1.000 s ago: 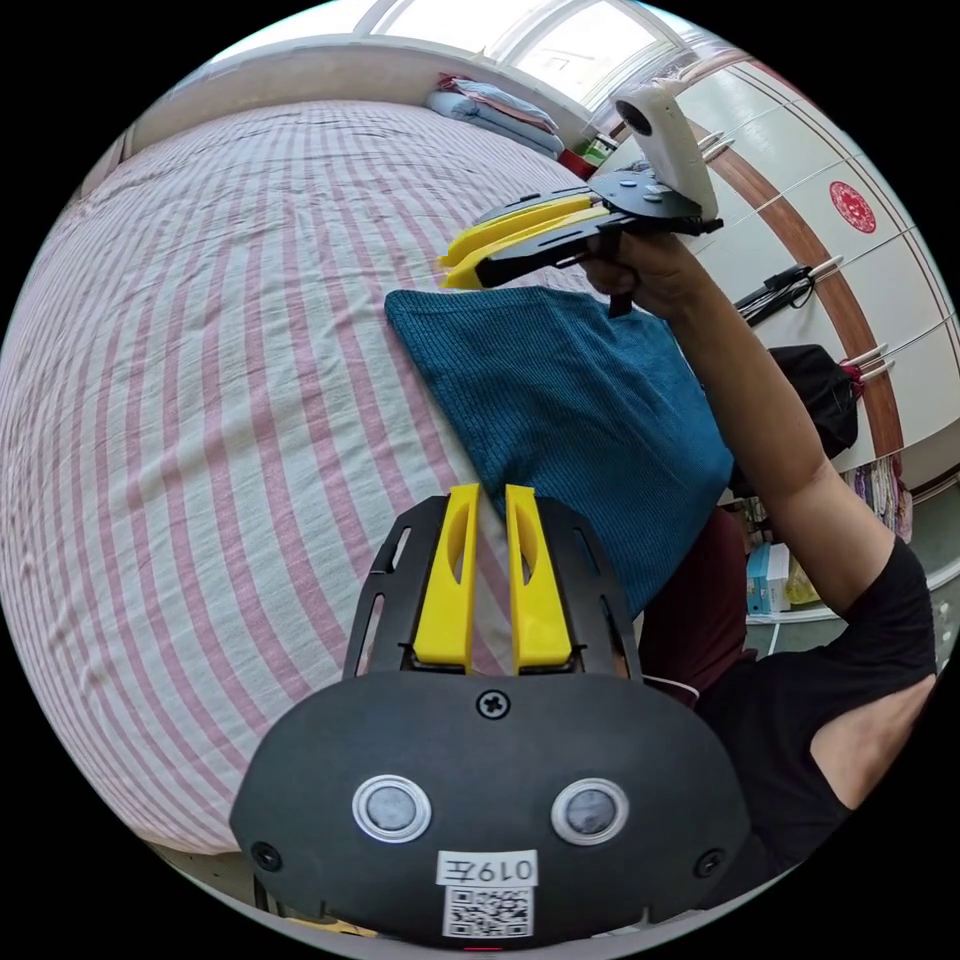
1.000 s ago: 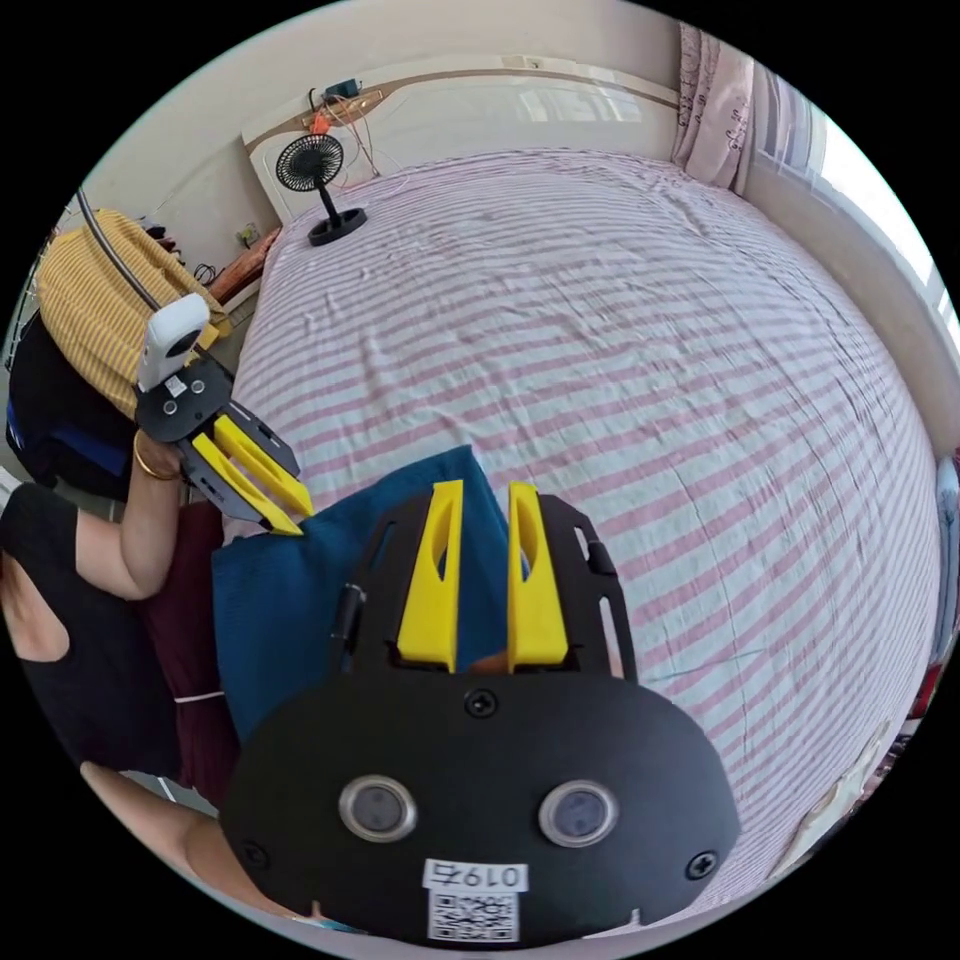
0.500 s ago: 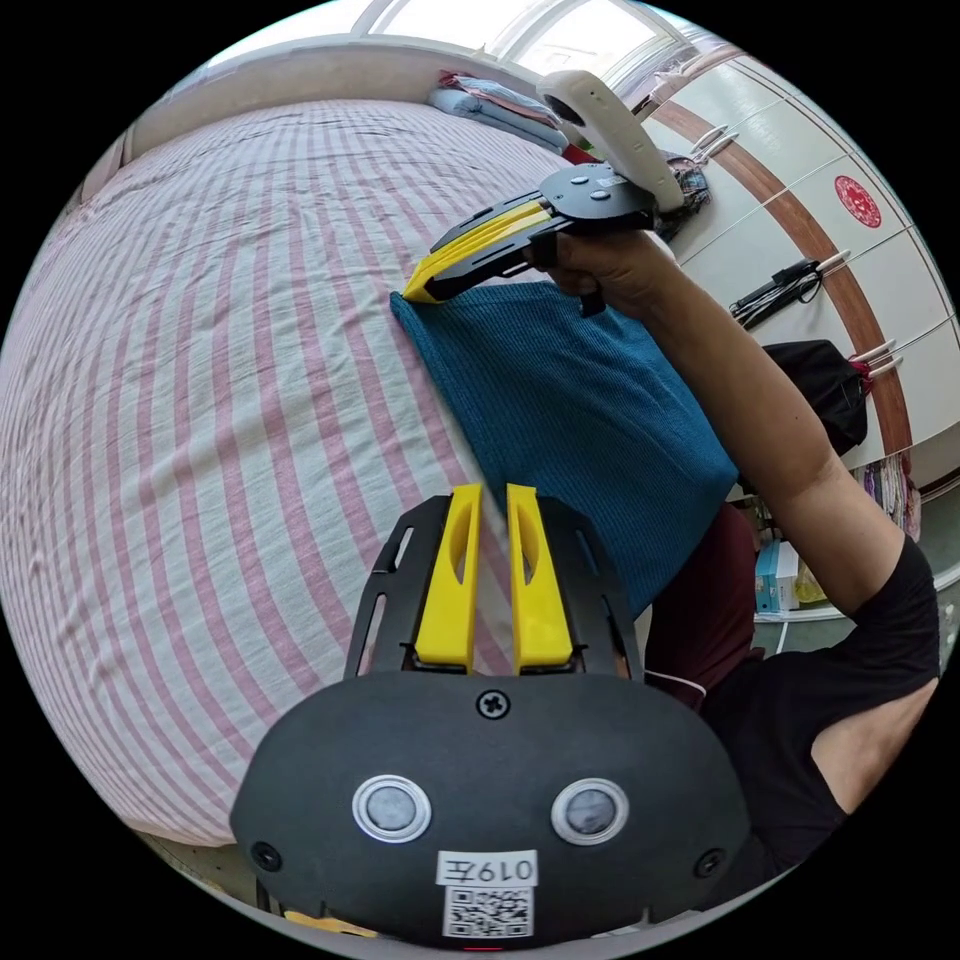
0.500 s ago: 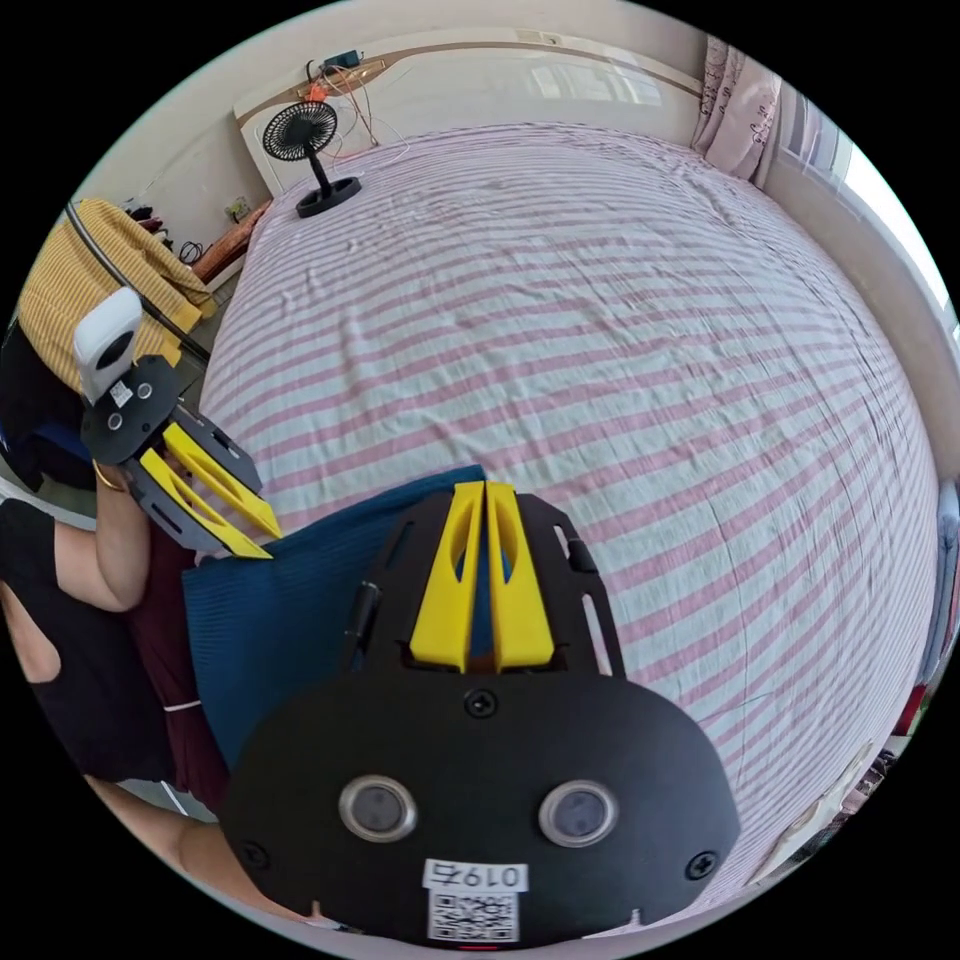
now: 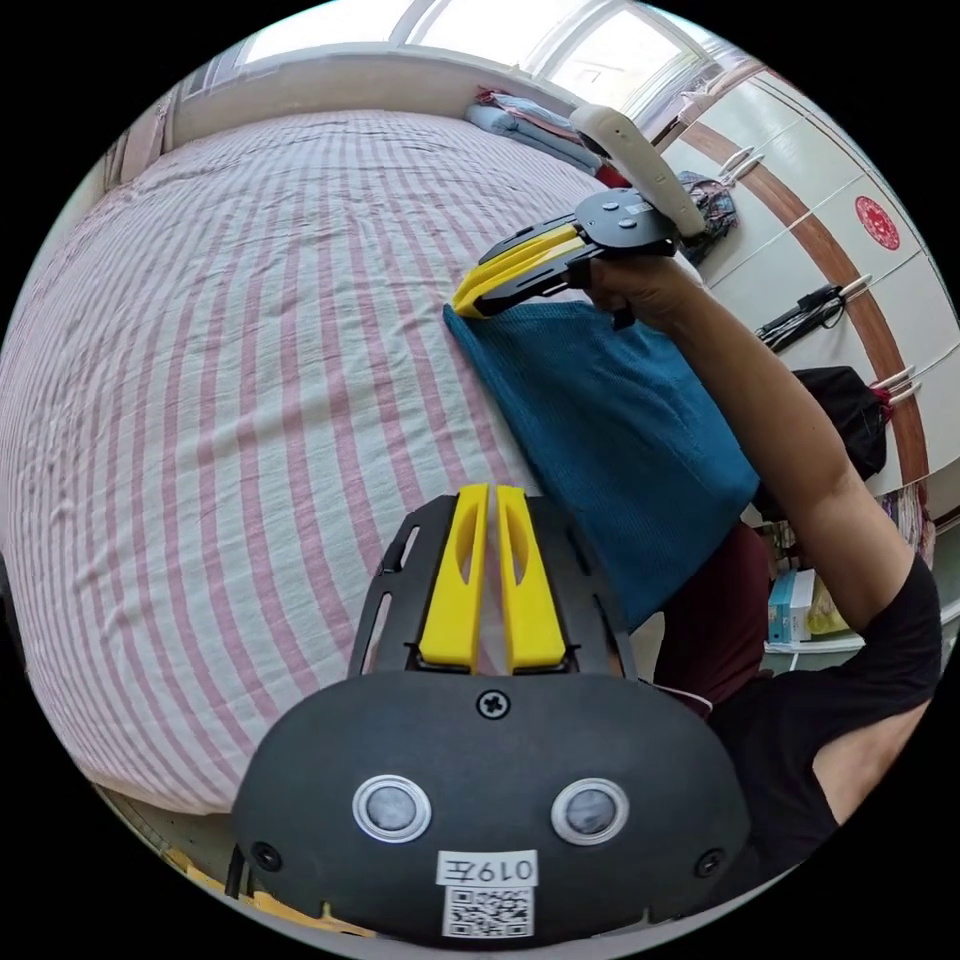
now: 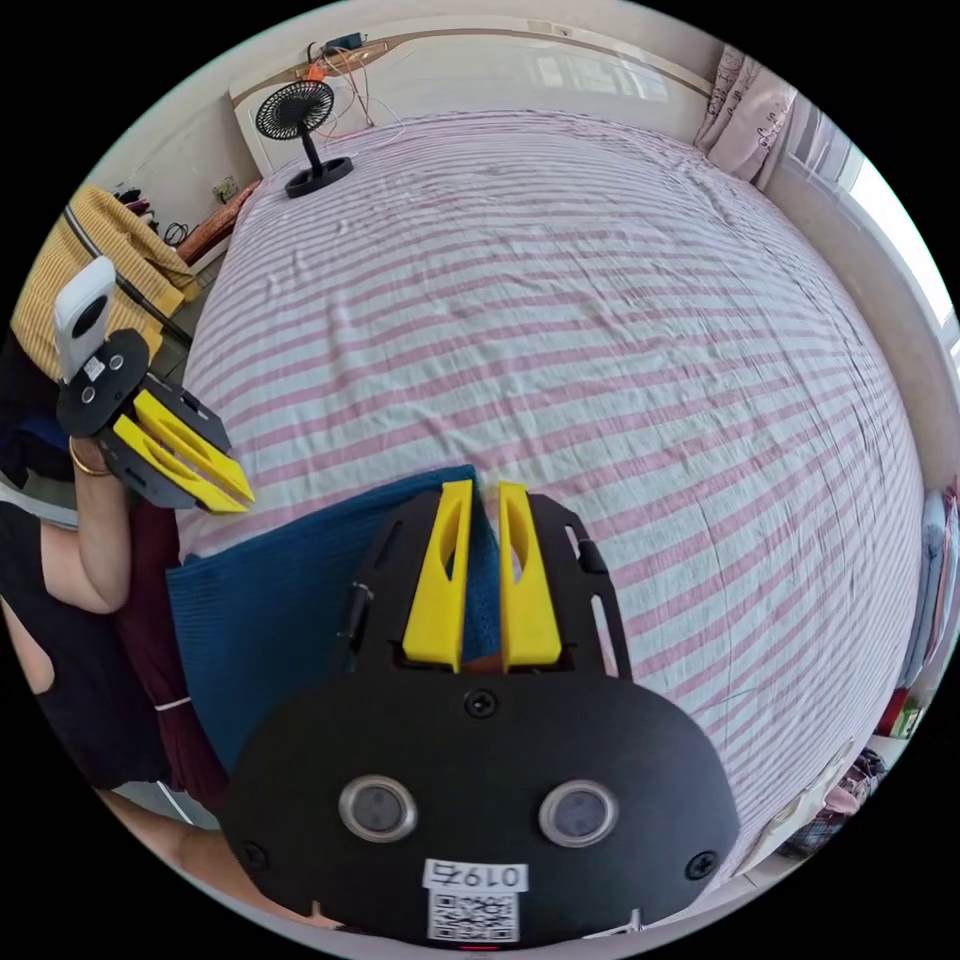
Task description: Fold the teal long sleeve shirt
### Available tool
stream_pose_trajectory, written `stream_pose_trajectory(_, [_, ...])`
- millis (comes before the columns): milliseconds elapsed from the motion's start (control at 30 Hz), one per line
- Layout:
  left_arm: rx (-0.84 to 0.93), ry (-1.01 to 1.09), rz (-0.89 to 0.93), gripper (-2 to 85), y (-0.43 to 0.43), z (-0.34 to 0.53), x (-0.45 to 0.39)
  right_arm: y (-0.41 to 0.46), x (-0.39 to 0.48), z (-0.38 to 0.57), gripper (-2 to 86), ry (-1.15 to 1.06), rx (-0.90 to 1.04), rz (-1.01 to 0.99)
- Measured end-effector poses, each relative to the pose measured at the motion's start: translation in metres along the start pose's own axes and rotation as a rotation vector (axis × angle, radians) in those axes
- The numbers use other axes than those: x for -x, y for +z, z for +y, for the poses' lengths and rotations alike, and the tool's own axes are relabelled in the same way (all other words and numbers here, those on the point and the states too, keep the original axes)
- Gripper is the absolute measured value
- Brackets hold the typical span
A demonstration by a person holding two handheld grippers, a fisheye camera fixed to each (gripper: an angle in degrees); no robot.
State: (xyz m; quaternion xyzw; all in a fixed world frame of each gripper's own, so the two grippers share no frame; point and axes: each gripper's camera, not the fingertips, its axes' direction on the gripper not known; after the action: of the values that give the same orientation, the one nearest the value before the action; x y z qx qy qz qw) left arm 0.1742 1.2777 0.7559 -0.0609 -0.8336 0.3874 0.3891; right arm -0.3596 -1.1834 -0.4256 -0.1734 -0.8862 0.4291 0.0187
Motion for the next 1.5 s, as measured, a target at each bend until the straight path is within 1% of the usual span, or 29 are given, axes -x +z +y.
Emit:
stream_pose_trajectory(100, [-0.063,-0.002,0.033,1.2,-0.014,0.008,-0.004,-0.002,0.009,0.009,6.0,-0.006,0.02,0.005])
stream_pose_trajectory(233, [-0.201,0.122,0.162,1.0,-0.035,0.014,-0.03,-0.028,0.022,0.038,7.4,0.001,-0.026,0.047])
stream_pose_trajectory(300, [-0.201,0.196,0.21,1.0,-0.035,0.012,-0.048,-0.046,0.026,0.056,7.9,0.026,-0.056,0.069])
stream_pose_trajectory(367, [-0.124,0.231,0.161,1.0,-0.026,0.01,-0.068,-0.069,0.031,0.082,7.7,0.068,-0.107,0.075])
stream_pose_trajectory(433, [-0.091,0.219,0.12,1.0,-0.022,0.01,-0.075,-0.107,0.047,0.137,6.1,0.128,-0.222,0.081])
stream_pose_trajectory(467, [-0.097,0.221,0.143,1.0,-0.023,0.012,-0.079,-0.115,0.053,0.155,5.5,0.144,-0.252,0.094])
stream_pose_trajectory(533, [-0.142,0.232,0.182,0.9,-0.03,0.017,-0.086,-0.134,0.078,0.235,3.3,0.218,-0.309,0.224])
stream_pose_trajectory(567, [-0.173,0.243,0.189,0.9,-0.036,0.02,-0.093,-0.134,0.081,0.256,3.0,0.248,-0.302,0.267])
stream_pose_trajectory(600, [-0.182,0.252,0.191,0.9,-0.038,0.022,-0.097,-0.129,0.085,0.298,2.8,0.315,-0.29,0.337])
stream_pose_trajectory(633, [-0.192,0.274,0.197,0.9,-0.04,0.024,-0.107,-0.12,0.084,0.336,2.9,0.376,-0.253,0.349])
stream_pose_trajectory(733, [-0.19,0.34,0.237,0.9,-0.041,0.028,-0.133,-0.096,0.089,0.393,5.3,0.442,-0.092,0.306])
stream_pose_trajectory(833, [-0.177,0.385,0.233,0.9,-0.04,0.031,-0.157,-0.087,0.11,0.422,4.8,0.456,-0.085,0.4])
stream_pose_trajectory(1067, [-0.114,0.369,0.208,0.9,-0.039,0.049,-0.181,-0.057,0.121,0.457,6.0,0.44,-0.053,0.28])
stream_pose_trajectory(1200, [-0.089,0.356,0.176,0.9,-0.043,0.063,-0.191,-0.033,0.138,0.481,5.9,0.457,-0.008,0.317])
stream_pose_trajectory(1300, [-0.107,0.328,0.158,0.9,-0.051,0.077,-0.195,-0.038,0.158,0.51,6.0,0.498,-0.086,0.308])
stream_pose_trajectory(1367, [-0.187,0.278,0.147,0.9,-0.067,0.092,-0.194,-0.054,0.18,0.535,5.8,0.533,-0.161,0.348])
stream_pose_trajectory(1433, [-0.268,0.24,0.131,1.0,-0.081,0.105,-0.194,-0.084,0.225,0.577,4.3,0.584,-0.283,0.408])
stream_pose_trajectory(1500, [-0.34,0.218,0.104,1.1,-0.096,0.12,-0.198,-0.104,0.269,0.615,2.2,0.616,-0.389,0.418])
